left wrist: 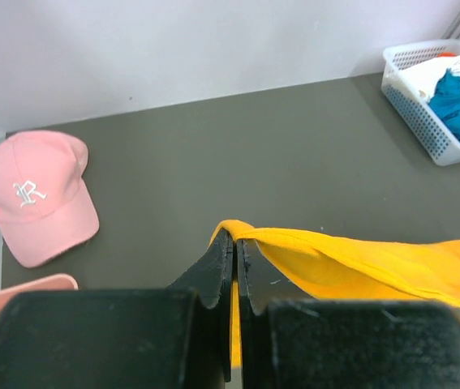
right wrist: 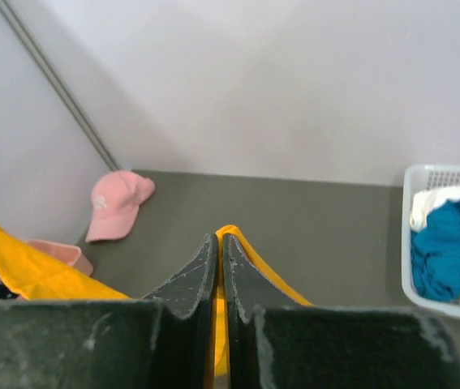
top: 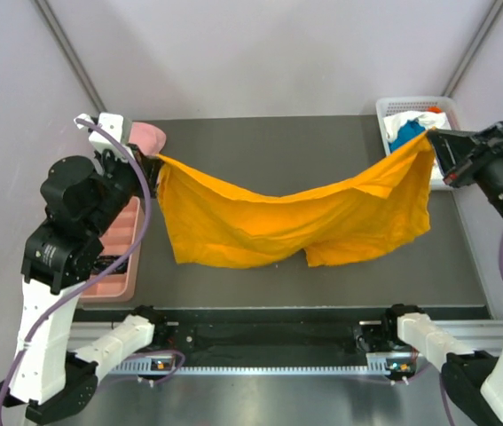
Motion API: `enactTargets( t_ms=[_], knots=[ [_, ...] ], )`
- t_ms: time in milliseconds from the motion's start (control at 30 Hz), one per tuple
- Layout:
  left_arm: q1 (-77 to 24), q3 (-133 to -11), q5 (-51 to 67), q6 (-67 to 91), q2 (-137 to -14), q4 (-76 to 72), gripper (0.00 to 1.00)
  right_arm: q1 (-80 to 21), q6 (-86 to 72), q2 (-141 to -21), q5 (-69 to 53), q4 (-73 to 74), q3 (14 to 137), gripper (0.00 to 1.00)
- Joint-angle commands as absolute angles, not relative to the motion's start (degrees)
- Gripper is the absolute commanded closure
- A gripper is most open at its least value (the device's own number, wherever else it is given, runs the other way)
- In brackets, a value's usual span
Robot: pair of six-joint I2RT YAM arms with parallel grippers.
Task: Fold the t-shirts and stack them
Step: Flatten out the tshirt
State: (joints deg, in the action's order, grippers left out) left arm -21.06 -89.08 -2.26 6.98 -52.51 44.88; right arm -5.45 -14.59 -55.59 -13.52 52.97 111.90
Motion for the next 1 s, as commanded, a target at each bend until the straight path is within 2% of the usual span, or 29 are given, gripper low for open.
enactTargets(
  t_ms=[0,133,267,300,433,600,633,667,767,833,933,967],
  knots=[
    [-21.01,-93.34,-0.26,5.45,-54.40,45.18,1.00,-4.83,-15.11,-57.30,-16.26,54.49,119.52,1.00],
    [-21.01,-92.56,-0.26,5.98,-53.61,44.48,1.00,-4.83,-15.21,-56.78,-16.88,54.06,118.83,1.00],
    [-21.01,-86.50,-3.16,7.11,-54.75,38.34,1.00,-4.83,-15.99,-57.48,-16.61,47.74,108.15,1.00],
    [-21.01,-84.66,-4.90,7.64,-55.63,32.58,1.00,-4.83,-16.26,-58.18,-16.61,45.72,106.19,1.00],
    [-21.01,-79.28,-10.44,7.30,-63.00,19.29,1.00,-4.92,-13.81,-69.64,-14.60,36.06,104.32,1.00],
    [-20.74,-86.90,-17.57,0.80,-81.77,8.36,1.00,-4.66,-8.88,-89.09,-12.12,35.59,123.10,1.00],
    [-20.57,-91.71,-18.01,0.44,-84.26,7.31,1.00,-4.75,-8.53,-91.99,-12.39,35.86,126.88,1.00],
    [-19.87,-94.45,-18.54,-1.74,-86.81,6.42,1.00,-4.83,-8.09,-97.94,-13.35,37.60,135.88,1.00],
    [-18.37,-106.06,-17.14,-3.07,-94.56,8.51,1.00,-4.13,-6.42,-104.22,-14.40,38.50,148.76,1.00],
    [-18.37,-111.85,-16.44,-3.95,-96.41,9.66,1.00,-3.43,-6.50,-103.37,-15.55,35.08,147.84,1.00],
    [-18.37,-110.32,-14.86,-3.78,-91.08,9.58,1.00,-3.34,-6.24,-94.25,-18.01,27.63,136.27,1.00],
    [-18.54,-108.74,-14.33,-2.74,-88.62,9.23,1.00,-3.34,-6.41,-91.52,-19.15,25.51,129.01,1.00]
  ],
)
